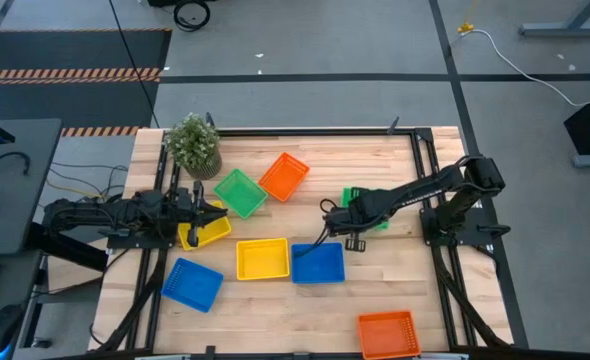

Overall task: Stack baskets by color
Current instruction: Stack the bottom green bin on top of the top right green bin, then move the bottom orange bins to the right of the right blue bins

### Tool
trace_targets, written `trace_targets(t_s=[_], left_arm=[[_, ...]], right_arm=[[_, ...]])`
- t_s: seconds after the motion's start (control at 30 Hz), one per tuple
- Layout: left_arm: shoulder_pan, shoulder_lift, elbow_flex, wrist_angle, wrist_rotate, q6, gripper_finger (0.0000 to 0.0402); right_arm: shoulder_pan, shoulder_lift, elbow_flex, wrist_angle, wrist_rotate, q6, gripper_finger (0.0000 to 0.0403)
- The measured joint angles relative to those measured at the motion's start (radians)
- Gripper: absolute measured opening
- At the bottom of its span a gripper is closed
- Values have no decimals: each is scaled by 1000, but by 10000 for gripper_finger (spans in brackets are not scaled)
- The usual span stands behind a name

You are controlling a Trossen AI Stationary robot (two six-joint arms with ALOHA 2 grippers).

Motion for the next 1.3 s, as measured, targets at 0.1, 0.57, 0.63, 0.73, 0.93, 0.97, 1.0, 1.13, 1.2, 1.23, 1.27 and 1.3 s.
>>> trace_targets(t_s=[0.1,0.57,0.63,0.73,0.93,0.97,1.0,1.13,1.2,1.23,1.27,1.3], left_arm=[[0,0,0,0,0,0,27],[0,0,0,0,0,0,35],[0,0,0,0,0,0,32],[0,0,0,0,0,0,28],[0,0,0,0,0,0,25],[0,0,0,0,0,0,26],[0,0,0,0,0,0,28],[0,0,0,0,0,0,33],[0,0,0,0,0,0,35],[0,0,0,0,0,0,35],[0,0,0,0,0,0,36],[0,0,0,0,0,0,36]], right_arm=[[19,-6,0,-22,-49,26,12],[230,-75,-1,-96,-130,193,44],[254,-91,-1,-97,-118,217,70],[284,-121,-1,-97,-96,260,117],[377,-193,-1,-97,-113,322,197],[396,-201,-1,-94,-115,340,205],[416,-207,-1,-85,-128,362,210],[523,-214,-1,59,-182,508,213],[578,-188,0,183,-205,573,208],[603,-166,1,233,-208,594,205],[626,-141,1,263,-209,616,201],[643,-117,1,271,-208,641,198]])
